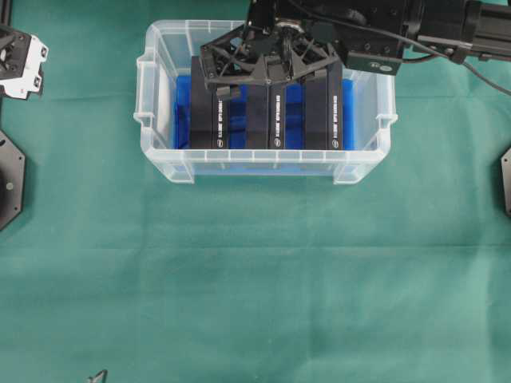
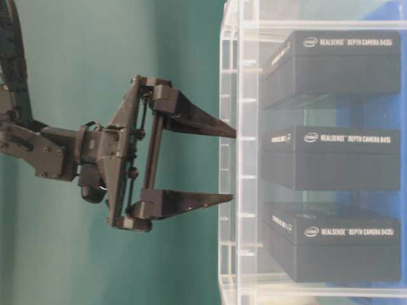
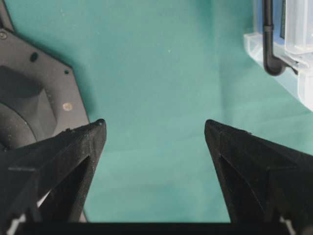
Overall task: Take out the box from the case.
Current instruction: 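Lower the right gripper around the middle box and close on it, then lift the middle box upward out of the case with the right gripper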
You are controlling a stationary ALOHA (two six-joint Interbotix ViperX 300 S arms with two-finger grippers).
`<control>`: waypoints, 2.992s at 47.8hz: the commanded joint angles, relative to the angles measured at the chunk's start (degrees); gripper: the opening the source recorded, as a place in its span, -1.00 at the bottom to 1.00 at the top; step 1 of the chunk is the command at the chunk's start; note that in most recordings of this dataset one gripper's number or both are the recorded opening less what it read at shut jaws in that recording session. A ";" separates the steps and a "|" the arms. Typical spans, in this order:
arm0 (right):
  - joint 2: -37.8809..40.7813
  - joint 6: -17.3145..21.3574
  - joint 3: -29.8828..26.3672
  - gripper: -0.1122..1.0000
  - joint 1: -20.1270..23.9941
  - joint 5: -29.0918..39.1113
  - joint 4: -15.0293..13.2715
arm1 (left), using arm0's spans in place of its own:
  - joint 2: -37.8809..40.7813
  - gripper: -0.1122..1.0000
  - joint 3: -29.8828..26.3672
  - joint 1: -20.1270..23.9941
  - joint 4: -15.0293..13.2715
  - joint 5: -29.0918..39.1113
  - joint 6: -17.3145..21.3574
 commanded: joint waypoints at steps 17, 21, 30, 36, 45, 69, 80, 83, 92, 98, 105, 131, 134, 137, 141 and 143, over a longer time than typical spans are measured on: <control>-1.05 0.26 4.13 0.88 -0.44 -4.13 0.18 | -0.44 0.74 -0.79 -0.70 0.00 0.09 0.00; -1.05 0.26 5.10 0.88 -0.53 -4.57 0.18 | -0.53 0.74 -0.79 -0.88 0.00 0.09 0.00; -0.97 0.26 6.50 0.88 -0.79 -7.29 0.26 | -0.53 0.74 -0.79 -1.32 0.00 0.09 0.00; -0.70 0.35 7.21 0.88 -1.14 -8.26 0.62 | -0.53 0.74 -0.70 -1.32 0.00 0.09 0.00; 0.35 0.44 7.73 0.88 -1.32 -9.32 1.05 | -0.53 0.74 -0.70 -1.41 0.00 0.09 0.00; 2.29 2.55 7.73 0.88 -1.14 -10.90 2.64 | -0.53 0.75 -0.70 -2.02 0.00 0.09 0.00; 2.37 3.60 7.65 0.79 -0.88 -9.84 2.64 | -0.53 0.75 -0.70 -2.81 0.00 0.09 -0.18; 2.37 4.92 7.73 0.61 -0.79 -8.96 2.46 | -0.53 0.74 -0.70 -2.81 0.00 0.09 -0.26; 2.29 5.98 7.47 0.39 -0.35 -7.82 1.76 | -0.53 0.75 -0.70 -2.81 0.00 0.09 -0.44; 2.29 5.98 7.21 0.39 -0.09 -7.91 1.23 | -0.53 0.74 -0.70 -2.81 0.09 0.09 -0.44; 2.29 5.98 6.86 0.39 0.00 -7.82 1.05 | -0.53 0.75 -0.70 -2.81 0.00 0.09 -0.44; 1.41 5.89 -1.49 0.39 0.00 0.53 1.41 | -0.53 0.73 -0.70 -2.81 0.09 0.09 -0.44; 1.32 5.80 -2.99 0.39 0.00 2.11 1.58 | -0.53 0.73 -0.70 -2.81 0.09 0.09 -0.35; 1.14 5.80 -4.48 0.39 0.00 3.87 1.58 | -0.53 0.73 -0.70 -2.81 0.00 0.09 -0.35; 0.88 5.80 -6.24 0.39 0.00 5.63 1.58 | -0.53 0.73 -0.70 -2.81 0.00 0.09 -0.35; 0.70 5.80 -6.86 0.39 0.00 6.59 1.58 | -0.53 0.73 -0.70 -2.81 0.09 0.09 -0.35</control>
